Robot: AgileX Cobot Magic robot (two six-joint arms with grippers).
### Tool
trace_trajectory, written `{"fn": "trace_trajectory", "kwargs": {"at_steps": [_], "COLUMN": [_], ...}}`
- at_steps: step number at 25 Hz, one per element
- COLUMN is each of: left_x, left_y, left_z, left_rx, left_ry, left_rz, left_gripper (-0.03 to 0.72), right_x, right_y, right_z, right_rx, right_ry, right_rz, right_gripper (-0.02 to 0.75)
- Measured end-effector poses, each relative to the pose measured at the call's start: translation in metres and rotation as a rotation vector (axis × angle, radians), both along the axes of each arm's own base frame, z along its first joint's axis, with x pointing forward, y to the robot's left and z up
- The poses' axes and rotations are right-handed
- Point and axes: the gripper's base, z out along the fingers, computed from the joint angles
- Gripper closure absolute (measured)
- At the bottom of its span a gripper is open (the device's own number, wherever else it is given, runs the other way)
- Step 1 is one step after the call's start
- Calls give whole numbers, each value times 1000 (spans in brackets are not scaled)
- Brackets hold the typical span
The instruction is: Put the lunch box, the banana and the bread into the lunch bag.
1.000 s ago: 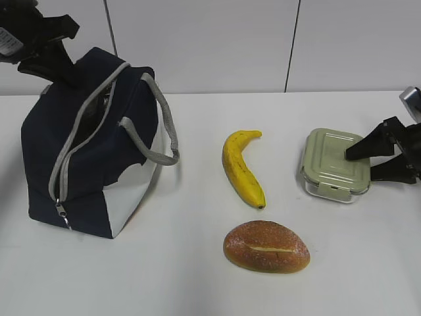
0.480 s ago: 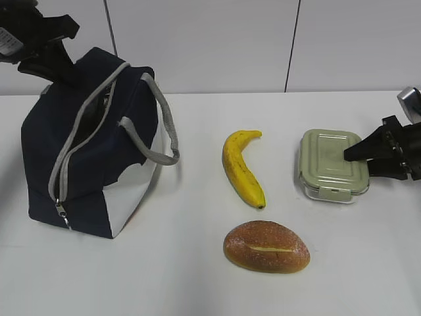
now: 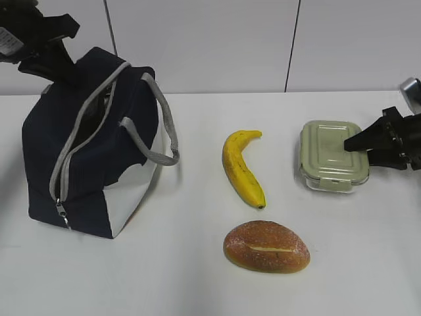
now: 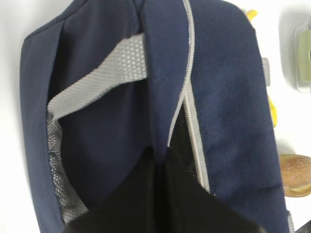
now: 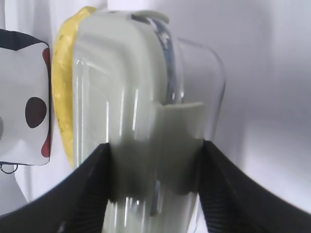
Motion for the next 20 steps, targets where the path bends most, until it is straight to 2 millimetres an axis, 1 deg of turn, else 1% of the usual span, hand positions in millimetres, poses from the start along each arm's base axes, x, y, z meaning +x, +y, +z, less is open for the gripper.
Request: {"fn": "trace_trajectory", "kwargs": {"at_steps": [3, 5, 8, 13, 17, 20], "left_x": [0, 0, 0, 0, -1, -1], "left_y": [-2, -4, -6, -11, -12, -13], "left_z": [1, 2, 4, 6, 7, 8], "left_rx": [-29, -57, -89, -147, -173, -176], "left_ry": [2, 3, 5, 10, 14, 19], "left_rz": [2, 4, 7, 11, 11, 8], "left_gripper": [691, 691, 691, 691, 691, 691], "right_x": [8, 14, 19, 23, 21, 17], "right_y": [4, 10, 27, 63, 100, 130], "right_z": [20, 38, 66, 117, 157, 183], "right_rx": [-13, -17, -18, -27, -16, 8], "right_ry": [-33, -53, -73, -100, -122, -137], "right_rz": [-9, -14, -9, 27, 65, 103], "right_gripper": [354, 354, 355, 355, 356, 356]}}
